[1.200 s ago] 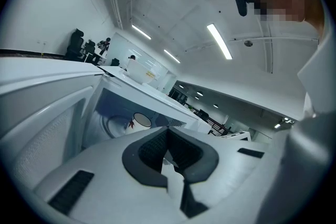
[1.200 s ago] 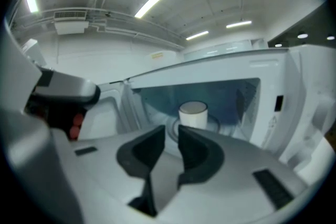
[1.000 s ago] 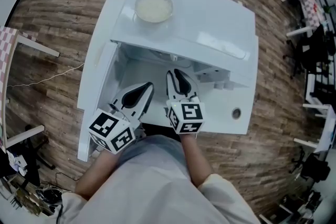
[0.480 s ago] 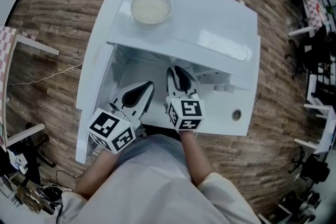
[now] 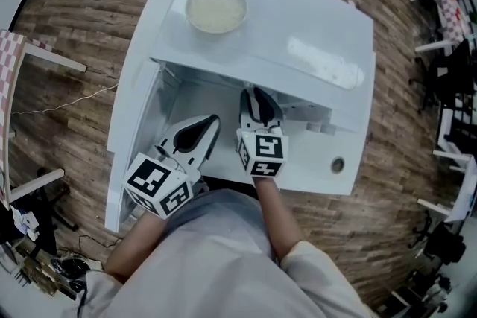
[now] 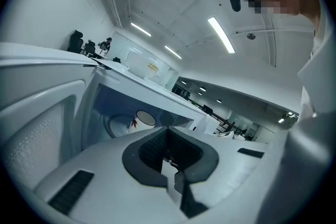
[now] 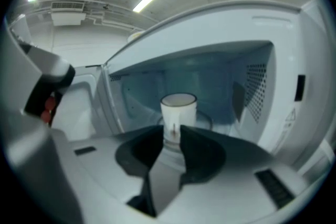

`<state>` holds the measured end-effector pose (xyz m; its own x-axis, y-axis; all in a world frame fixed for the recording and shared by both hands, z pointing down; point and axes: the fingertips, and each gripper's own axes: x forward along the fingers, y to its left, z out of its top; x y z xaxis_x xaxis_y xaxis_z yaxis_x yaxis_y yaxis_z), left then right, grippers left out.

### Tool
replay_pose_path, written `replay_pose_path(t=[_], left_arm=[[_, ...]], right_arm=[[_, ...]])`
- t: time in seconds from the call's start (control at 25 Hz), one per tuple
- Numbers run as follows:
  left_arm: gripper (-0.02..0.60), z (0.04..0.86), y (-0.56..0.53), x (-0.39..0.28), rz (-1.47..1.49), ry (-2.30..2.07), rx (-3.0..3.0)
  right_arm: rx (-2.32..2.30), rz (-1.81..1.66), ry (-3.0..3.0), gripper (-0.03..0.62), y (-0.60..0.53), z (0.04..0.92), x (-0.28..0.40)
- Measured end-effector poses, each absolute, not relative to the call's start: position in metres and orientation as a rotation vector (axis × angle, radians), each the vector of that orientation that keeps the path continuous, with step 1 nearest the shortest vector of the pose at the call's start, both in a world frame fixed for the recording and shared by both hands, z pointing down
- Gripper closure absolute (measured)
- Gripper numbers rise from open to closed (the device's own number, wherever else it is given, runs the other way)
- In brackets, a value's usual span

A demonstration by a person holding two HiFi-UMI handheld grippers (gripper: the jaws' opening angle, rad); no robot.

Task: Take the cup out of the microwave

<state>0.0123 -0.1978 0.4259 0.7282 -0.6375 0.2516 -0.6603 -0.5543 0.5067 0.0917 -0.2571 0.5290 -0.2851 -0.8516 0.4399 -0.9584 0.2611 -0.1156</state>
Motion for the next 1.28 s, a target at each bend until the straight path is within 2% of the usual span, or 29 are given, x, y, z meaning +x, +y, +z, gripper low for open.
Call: replay_pose_path(t=[0.08, 0.2, 1.28], left_arm=[[0.571, 0.426, -0.198, 0.012, 0.06, -0.981, 2.341], [0.572, 0.428, -0.198, 0.012, 0.066, -0.981, 2.335], [0.571, 0.442, -0.196, -0.004, 0.132, -1.026, 2.278]], right_arm=[[1.689, 0.51, -2.233, 0.469, -0.26, 0.531, 0.093], [1.688, 0.516, -2.231, 0.461, -0.262, 0.535, 0.092], [1.841, 0.423, -2.2, 0.457, -0.297, 0.556, 0.091]])
